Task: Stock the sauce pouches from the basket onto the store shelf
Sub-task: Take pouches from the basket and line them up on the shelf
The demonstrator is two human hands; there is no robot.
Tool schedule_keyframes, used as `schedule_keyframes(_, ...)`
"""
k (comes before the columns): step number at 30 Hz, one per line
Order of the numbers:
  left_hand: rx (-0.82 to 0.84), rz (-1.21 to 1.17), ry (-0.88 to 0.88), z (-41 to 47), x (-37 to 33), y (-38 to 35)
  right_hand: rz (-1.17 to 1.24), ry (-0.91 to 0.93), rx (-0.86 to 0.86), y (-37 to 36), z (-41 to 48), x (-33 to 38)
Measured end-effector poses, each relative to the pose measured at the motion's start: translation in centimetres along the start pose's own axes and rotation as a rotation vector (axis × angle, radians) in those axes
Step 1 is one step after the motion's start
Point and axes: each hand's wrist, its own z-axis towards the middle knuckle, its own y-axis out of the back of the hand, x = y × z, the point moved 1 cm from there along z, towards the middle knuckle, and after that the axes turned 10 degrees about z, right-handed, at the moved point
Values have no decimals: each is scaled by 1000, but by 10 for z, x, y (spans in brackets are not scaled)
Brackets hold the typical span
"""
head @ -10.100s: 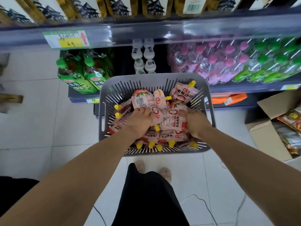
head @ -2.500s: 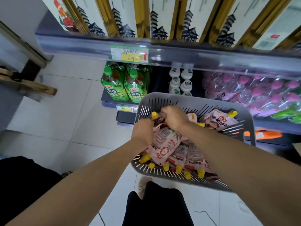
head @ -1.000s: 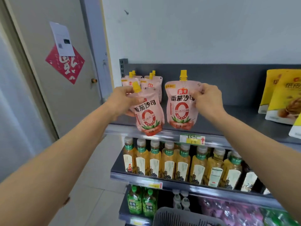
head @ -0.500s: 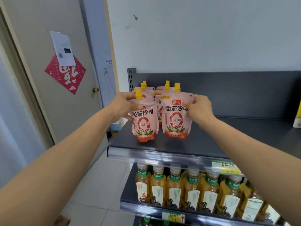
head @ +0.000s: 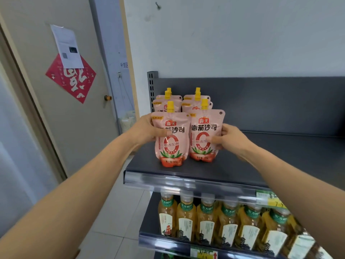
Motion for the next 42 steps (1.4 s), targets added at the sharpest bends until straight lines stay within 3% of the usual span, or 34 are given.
schedule_keyframes(5,40,0,98,-8,30,-12,-48,-54,82,2,0,-12)
schedule_keyframes(13,-118,6,118,10,43,0,-82,-56,84,-6,9,-12)
schedule_keyframes(17,-112,9,150,27,50,9,-80,-53,83,-11,15,-11)
schedule_keyframes(30,-180,-23,98,52,57,6,-67,-11,-59,-29,36,-17)
schedule_keyframes(42,-282,175,140,39,64,7,-226,4,-186,-28,18,-16)
